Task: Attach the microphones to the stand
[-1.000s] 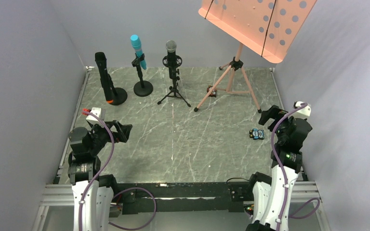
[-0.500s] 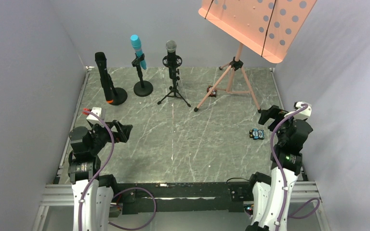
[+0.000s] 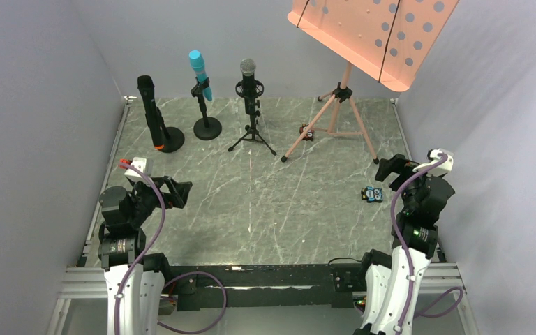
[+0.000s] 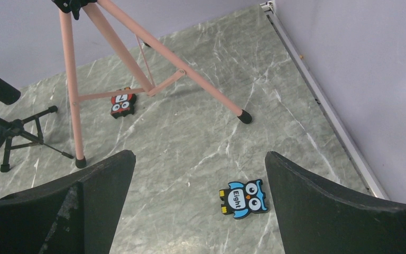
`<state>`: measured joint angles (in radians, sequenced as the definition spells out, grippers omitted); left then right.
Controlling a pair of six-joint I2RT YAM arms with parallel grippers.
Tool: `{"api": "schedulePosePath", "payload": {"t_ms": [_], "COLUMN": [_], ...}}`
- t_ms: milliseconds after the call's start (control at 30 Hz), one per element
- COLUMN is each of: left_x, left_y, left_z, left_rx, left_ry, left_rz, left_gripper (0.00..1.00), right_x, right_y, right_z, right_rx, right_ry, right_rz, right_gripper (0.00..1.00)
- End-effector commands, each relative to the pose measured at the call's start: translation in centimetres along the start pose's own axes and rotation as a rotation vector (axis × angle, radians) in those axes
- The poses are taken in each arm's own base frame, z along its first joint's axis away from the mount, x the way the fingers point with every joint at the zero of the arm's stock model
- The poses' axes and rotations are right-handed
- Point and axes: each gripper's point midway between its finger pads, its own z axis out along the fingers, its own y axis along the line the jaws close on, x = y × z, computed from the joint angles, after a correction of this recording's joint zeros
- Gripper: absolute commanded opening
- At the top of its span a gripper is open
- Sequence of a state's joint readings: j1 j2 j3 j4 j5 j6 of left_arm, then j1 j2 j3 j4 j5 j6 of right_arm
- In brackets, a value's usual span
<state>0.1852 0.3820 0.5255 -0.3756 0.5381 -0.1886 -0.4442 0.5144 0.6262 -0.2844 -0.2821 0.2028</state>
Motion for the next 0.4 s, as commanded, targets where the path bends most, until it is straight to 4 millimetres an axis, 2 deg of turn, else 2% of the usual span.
{"api": "schedulePosePath", "payload": {"t_ms": [0, 367], "left_x": [-0.75, -0.59], "left_y": [-0.8, -0.89], "left_z": [-0.15, -0.05], "left_rx": [0.035, 0.043], "left_ry": [-0.021, -0.013], "left_rz": [0.006, 0.0], "left_gripper": [0.99, 0.99], "right_x": [-1.45, -1.48], "right_y": [0.3, -0.09], "right_z": [0.03, 0.08], "right_rx": [-0.014, 0.001], "right_ry": [-0.047, -0.049], "right_rz": [-0.007, 0.01], "right_gripper": [1.0, 1.0]}}
